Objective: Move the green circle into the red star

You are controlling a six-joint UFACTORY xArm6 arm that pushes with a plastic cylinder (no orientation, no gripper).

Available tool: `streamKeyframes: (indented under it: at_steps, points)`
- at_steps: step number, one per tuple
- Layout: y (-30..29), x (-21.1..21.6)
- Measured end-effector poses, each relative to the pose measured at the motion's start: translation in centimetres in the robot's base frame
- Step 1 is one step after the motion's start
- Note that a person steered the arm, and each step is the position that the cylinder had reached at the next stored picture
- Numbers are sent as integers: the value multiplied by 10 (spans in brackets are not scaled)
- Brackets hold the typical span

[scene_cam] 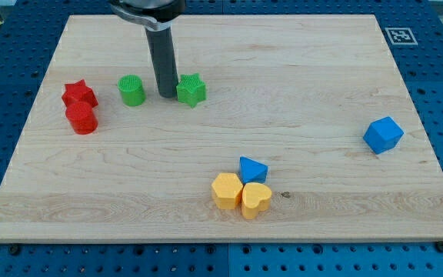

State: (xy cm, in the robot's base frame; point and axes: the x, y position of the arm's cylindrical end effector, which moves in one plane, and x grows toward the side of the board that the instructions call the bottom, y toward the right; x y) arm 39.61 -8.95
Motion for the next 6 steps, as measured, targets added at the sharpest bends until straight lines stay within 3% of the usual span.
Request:
streamKeyframes:
  at_steps: [2, 5, 6]
  points:
    - [-5, 4]
    - [-76, 4]
    - [-71, 4]
